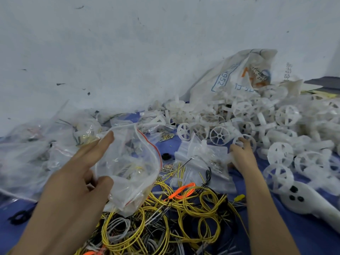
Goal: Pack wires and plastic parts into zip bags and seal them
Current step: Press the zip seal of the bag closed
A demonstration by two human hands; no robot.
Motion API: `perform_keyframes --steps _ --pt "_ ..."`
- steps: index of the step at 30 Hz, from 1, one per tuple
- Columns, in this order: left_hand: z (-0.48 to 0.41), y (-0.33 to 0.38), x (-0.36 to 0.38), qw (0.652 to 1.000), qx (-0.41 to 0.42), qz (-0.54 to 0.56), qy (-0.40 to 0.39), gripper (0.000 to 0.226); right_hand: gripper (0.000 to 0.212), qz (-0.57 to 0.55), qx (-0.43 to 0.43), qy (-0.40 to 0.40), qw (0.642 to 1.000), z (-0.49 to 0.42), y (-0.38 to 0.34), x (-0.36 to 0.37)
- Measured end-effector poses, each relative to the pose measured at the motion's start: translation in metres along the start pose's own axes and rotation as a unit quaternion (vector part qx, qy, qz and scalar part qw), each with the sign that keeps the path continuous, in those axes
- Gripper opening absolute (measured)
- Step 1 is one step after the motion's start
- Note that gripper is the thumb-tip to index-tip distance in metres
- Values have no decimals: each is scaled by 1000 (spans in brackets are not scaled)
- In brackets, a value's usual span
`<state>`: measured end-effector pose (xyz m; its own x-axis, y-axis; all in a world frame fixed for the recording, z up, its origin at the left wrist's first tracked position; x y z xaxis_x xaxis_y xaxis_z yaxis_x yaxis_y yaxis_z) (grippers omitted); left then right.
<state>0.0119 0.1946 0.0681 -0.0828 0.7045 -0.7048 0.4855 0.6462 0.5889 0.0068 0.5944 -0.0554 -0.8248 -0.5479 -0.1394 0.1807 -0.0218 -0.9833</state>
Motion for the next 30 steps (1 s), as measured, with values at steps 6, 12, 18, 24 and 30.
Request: perform_keyframes --steps 6,12,18,24,30 --pt "0 -1 0 1000 -14 14 -13 88 15 -71 5 -39 997 -5 3 2" --pt "0 -4 4 999 -14 30 -28 85 13 -172 69 -36 982 4 3 0" --pt "2 8 4 998 -24 50 -17 76 26 -266 48 -89 959 41 -52 9" --pt "1 6 9 996 -39 77 7 70 39 -451 -19 -363 815 145 -135 32" --pt "3 8 5 989 -80 128 -11 70 28 -337 -50 -548 764 216 -155 42"
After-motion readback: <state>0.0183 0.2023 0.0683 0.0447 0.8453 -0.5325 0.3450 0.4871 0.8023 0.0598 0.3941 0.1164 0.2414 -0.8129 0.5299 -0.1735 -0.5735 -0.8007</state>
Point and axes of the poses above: each hand's wrist, its own z-axis away from the middle knuckle, its own x-axis out of the palm, y = z × x, the point moved 2 cm from there along -z, towards the middle knuckle, and after that the axes turned 10 degrees about -z, right-handed, at the moved point
